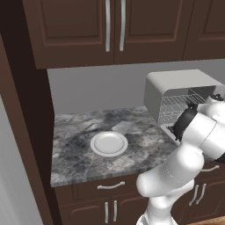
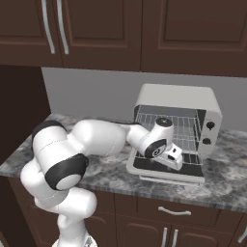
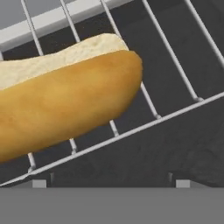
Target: Open the toaster oven door. Place the hotdog bun on the bottom rack in the toaster oven and place the chicken drumstick on the top rack.
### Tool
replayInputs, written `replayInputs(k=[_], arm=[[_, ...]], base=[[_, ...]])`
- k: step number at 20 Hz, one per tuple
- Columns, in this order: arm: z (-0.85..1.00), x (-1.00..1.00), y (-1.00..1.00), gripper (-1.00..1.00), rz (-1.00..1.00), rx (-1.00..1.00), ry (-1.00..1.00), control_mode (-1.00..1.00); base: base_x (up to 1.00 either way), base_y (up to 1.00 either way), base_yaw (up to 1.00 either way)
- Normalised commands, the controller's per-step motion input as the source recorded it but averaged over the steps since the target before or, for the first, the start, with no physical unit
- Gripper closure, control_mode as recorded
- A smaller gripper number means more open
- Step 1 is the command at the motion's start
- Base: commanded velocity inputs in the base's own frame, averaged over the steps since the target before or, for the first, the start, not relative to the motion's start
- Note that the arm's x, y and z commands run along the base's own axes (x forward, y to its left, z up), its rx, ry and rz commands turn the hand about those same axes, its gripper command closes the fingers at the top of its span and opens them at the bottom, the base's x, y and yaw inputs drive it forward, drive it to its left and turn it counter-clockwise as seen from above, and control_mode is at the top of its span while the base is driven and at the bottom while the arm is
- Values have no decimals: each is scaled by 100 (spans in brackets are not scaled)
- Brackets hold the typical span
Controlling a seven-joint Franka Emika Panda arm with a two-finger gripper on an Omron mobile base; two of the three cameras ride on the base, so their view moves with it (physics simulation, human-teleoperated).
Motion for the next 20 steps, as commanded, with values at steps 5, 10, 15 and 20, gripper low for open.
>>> replayInputs(k=[5,10,15,20], arm=[[-22,33,27,-100,0,0,-11,-100],[-21,37,21,-100,2,-2,-12,-100],[-8,55,9,-100,2,-1,-13,-100],[-4,30,2,-100,2,-1,-12,-100]], base=[[0,0,0],[0,0,0],[0,0,0],[0,0,0]])
